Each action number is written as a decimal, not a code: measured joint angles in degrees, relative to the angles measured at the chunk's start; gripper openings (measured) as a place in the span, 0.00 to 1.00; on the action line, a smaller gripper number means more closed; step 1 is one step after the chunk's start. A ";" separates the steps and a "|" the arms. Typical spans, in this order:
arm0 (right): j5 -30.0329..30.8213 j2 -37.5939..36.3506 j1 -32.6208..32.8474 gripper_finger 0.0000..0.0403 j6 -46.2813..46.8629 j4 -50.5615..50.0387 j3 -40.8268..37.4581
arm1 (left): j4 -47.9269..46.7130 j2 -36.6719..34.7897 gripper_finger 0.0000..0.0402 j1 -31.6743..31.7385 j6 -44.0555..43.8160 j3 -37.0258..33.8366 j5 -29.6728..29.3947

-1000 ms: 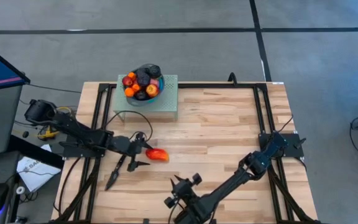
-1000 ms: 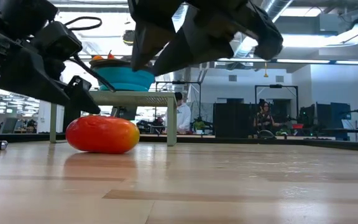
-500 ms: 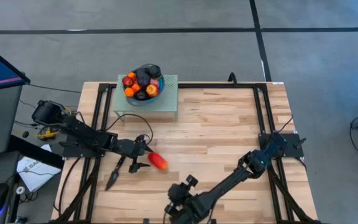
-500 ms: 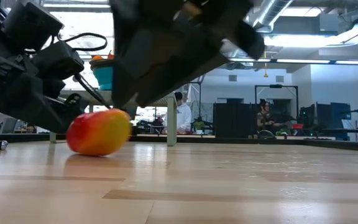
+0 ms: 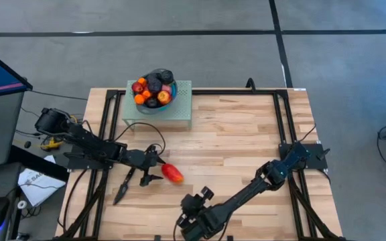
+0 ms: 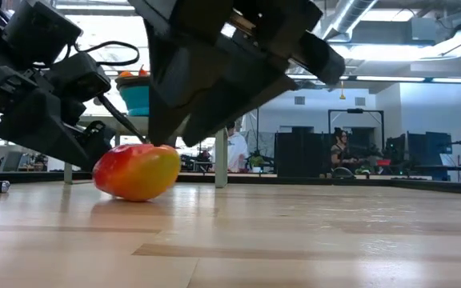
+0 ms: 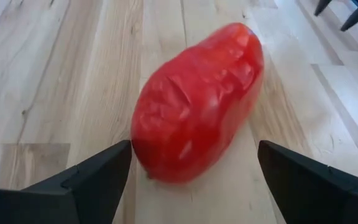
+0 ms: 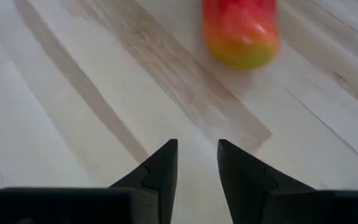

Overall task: Pick & Place Fruit
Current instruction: Put the orange mango into the blue strainer bowl on the shelf

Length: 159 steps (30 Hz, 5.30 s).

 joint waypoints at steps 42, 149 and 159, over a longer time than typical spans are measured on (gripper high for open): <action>1.16 -2.63 -14.62 0.81 -33.49 21.04 -8.97 | -16.71 -19.75 0.74 -13.48 0.45 -0.02 -5.57; -44.41 -21.22 -28.43 0.73 -59.92 -2.43 -30.24 | -17.18 -30.51 0.74 -15.04 -9.43 -0.02 -1.42; -44.66 -21.22 -28.39 0.70 -59.44 3.00 -33.16 | -17.25 -30.51 0.74 -15.04 -9.45 -0.02 -1.44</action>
